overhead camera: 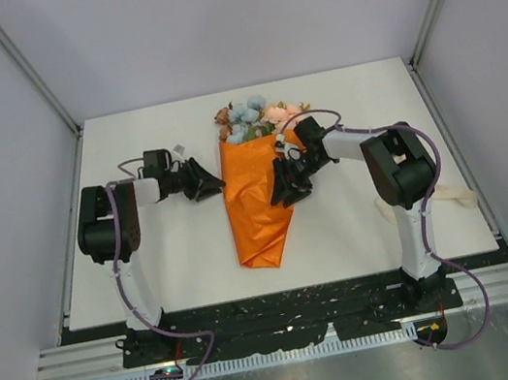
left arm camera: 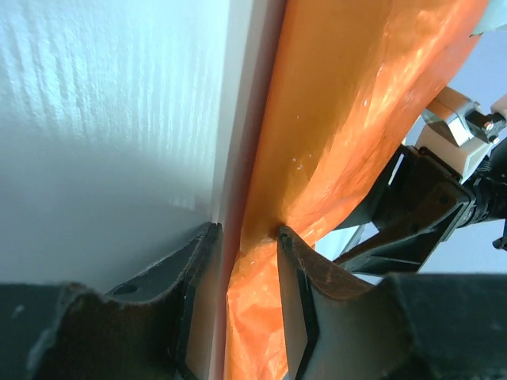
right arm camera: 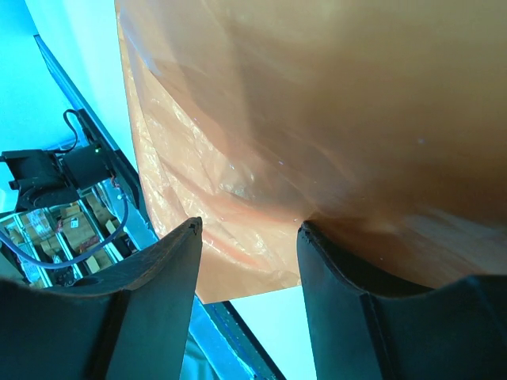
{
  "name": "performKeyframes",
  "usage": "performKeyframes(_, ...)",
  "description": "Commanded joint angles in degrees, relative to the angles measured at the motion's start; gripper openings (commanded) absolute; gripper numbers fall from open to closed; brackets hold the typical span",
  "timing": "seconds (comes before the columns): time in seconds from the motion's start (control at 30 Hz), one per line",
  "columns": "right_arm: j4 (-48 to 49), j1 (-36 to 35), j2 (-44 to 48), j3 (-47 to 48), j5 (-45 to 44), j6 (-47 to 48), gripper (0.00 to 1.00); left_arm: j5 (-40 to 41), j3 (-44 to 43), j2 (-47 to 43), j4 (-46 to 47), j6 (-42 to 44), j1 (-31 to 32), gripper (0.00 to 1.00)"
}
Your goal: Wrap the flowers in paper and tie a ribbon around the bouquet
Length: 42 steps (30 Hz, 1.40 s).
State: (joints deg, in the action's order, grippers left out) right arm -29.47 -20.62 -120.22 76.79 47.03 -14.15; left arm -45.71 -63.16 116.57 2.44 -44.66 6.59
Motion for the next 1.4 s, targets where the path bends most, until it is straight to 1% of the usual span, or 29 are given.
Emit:
performKeyframes(0.0,-4.01,-0.21,-5.64,-1.92,-18.02,6.85,0.59,4.40,-1.18,-0.11,-1.31,0.10,-0.35,0.38)
performKeyframes(0.07,-4.45,-0.12,-5.55,-1.56,-17.93,7.56,0.59,2.92,-0.74,-4.05,2.55,1.50,-0.18,0.38)
performKeyframes(0.1,-4.80,-0.12,-5.55,-1.30,-17.41,8.00,0.58,1.34,0.30,-6.08,6.14,1.51,0.17,0.38)
performKeyframes(0.13,-5.24,-0.12,-5.63,-0.77,-17.15,8.44,0.58,0.46,1.36,-9.66,8.70,1.51,0.87,0.38)
performKeyframes(0.2,-6.21,0.05,-5.55,0.10,-17.23,9.40,0.58,0.54,2.86,-14.34,8.91,3.87,2.98,0.36)
performKeyframes(0.27,-7.08,0.32,-5.20,0.81,-17.58,10.28,0.57,2.63,5.57,-18.29,7.07,6.16,5.26,0.34)
performKeyframes(0.33,-8.22,0.76,-5.63,2.30,-18.37,11.43,0.58,5.36,9.70,-21.81,8.72,5.64,7.29,0.32)
performKeyframes(0.4,-9.37,1.46,-5.99,3.45,-18.47,12.22,0.57,5.99,12.61,-23.14,10.92,5.99,9.92,0.31)
performKeyframes(0.43,-9.72,1.64,-6.42,3.88,-18.37,11.96,0.57,6.07,12.53,-23.06,9.70,7.04,11.93,0.31)
performKeyframes(0.47,-9.99,1.81,-6.60,3.89,-18.37,11.87,0.58,6.16,12.10,-22.62,7.86,7.83,14.30,0.31)
performKeyframes(0.53,-9.73,2.16,-6.34,3.63,-18.55,11.69,0.58,4.59,11.04,-20.44,7.06,7.58,17.39,0.31)
performKeyframes(0.7,-9.20,3.22,-4.93,3.45,-16.70,11.16,0.58,1.16,6.82,-10.42,2.05,2.93,23.11,0.30)
performKeyframes(0.8,-9.64,4.44,-4.58,4.33,-15.56,12.65,0.59,4.30,6.21,-7.16,-0.49,2.91,24.87,0.30)
performKeyframes(0.87,-10.42,5.76,-3.53,6.26,-14.78,15.54,0.59,5.81,2.97,-3.74,-4.78,3.79,24.88,0.29)
performKeyframes(0.93,-12.79,8.40,-1.78,8.63,-13.11,17.57,0.61,7.38,-2.39,-0.22,-9.01,5.54,24.53,0.29)
performKeyframes(1.0,-17.35,11.47,0.59,12.31,-11.70,20.81,0.64,7.74,-6.87,2.50,-11.74,6.60,24.35,0.28)
performKeyframes(1.03,-21.29,13.92,1.91,12.94,-11.61,22.22,0.65,7.92,-9.24,3.82,-13.93,6.78,24.52,0.28)
performKeyframes(1.07,-25.85,15.25,4.19,14.51,-11.69,25.81,0.66,7.92,-11.35,5.14,-15.26,6.78,24.52,0.28)
performKeyframes(1.13,-31.48,18.50,8.14,15.23,-14.32,31.17,0.68,7.49,-14.00,6.99,-17.11,6.70,24.44,0.28)
performKeyframes(1.17,-33.00,19.82,10.77,14.79,-16.59,35.21,0.70,7.39,-14.45,7.17,-17.20,6.43,24.52,0.28)
performKeyframes(1.2,-35.02,22.01,12.45,12.87,-18.27,36.99,0.70,7.39,-14.02,7.00,-16.51,6.17,24.44,0.29)
performKeyframes(1.23,-35.39,23.51,15.52,11.72,-21.68,40.05,0.72,7.48,-13.75,6.91,-15.80,5.91,24.52,0.29)
performKeyframes(1.27,-35.30,24.04,16.85,8.49,-23.97,41.38,0.72,7.66,-13.49,6.83,-15.45,5.73,24.70,0.29)
performKeyframes(1.3,-34.61,25.09,19.30,6.89,-28.09,43.23,0.73,7.57,-13.14,6.91,-15.10,5.56,24.70,0.29)
performKeyframes(1.37,-31.80,26.59,21.51,1.63,-32.84,44.56,0.74,7.74,-12.35,6.65,-13.87,5.20,24.87,0.28)
